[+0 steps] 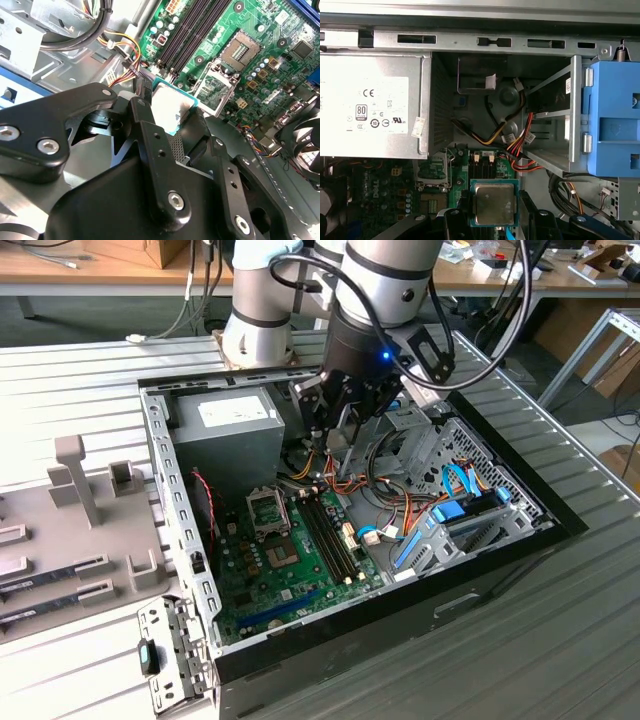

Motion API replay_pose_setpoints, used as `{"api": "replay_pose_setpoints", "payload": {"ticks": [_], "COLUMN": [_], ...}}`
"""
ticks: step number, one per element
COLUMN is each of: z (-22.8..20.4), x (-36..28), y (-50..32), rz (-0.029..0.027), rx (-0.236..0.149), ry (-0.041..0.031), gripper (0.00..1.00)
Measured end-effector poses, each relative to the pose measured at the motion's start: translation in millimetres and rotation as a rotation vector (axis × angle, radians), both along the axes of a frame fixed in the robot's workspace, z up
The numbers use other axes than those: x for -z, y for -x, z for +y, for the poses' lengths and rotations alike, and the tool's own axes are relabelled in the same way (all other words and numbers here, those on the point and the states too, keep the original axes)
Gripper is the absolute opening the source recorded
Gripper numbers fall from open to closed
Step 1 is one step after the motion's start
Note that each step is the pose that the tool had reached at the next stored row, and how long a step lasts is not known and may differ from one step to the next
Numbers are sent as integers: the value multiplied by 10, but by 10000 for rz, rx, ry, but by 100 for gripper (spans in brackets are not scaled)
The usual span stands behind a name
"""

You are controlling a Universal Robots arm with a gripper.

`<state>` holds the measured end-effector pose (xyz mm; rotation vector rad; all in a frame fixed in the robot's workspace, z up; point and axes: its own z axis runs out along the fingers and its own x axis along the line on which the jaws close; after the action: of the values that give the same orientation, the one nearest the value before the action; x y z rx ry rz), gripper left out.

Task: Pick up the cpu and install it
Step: 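Pick up the cpu and move it towards the insertion slot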

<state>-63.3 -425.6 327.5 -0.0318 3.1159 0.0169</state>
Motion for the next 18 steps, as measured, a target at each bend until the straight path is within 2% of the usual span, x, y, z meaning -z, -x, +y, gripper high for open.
{"api": "replay_pose_setpoints", "payload": {"ticks": [18], "z": [-9], "x": [18], "y": [52], "rz": [0], "rx": [0], "ry": [0], "gripper": [47]}}
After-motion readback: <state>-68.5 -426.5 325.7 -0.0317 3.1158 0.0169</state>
